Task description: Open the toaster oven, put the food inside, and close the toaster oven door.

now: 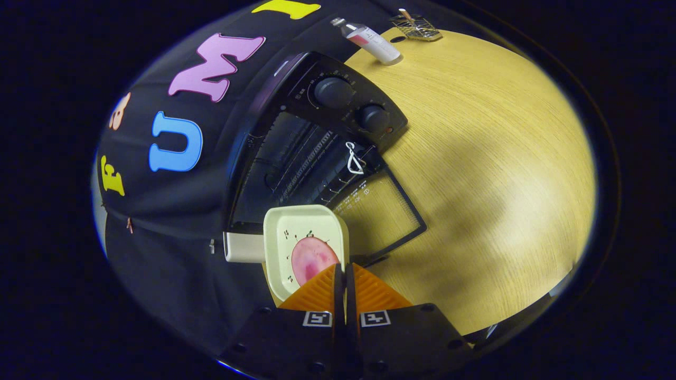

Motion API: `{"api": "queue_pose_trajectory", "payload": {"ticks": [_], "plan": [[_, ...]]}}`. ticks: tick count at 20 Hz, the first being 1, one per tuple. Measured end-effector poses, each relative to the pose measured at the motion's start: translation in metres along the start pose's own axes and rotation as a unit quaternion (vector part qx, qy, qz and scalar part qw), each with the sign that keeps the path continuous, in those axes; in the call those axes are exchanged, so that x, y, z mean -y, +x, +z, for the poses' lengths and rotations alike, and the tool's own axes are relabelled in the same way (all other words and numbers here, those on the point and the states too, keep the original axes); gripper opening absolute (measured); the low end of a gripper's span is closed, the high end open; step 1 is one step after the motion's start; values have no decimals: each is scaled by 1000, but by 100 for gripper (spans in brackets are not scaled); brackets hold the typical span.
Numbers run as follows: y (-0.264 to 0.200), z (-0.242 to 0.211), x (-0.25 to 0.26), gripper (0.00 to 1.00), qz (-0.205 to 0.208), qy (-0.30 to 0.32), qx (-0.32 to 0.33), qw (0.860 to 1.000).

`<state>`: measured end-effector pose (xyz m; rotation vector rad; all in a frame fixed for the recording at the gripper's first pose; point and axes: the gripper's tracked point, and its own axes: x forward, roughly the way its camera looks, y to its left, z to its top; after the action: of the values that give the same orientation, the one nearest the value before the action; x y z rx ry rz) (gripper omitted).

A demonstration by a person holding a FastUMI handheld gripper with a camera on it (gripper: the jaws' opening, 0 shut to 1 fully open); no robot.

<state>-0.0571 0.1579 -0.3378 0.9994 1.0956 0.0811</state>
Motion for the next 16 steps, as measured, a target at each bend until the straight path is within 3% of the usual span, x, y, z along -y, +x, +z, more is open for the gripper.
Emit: {"api": "queue_pose_trajectory", "payload": {"ticks": [7,16], "plan": [[38,26,-21,5,-31,71,65,995],[78,53,-34,5,-74,214,140,964]]}}
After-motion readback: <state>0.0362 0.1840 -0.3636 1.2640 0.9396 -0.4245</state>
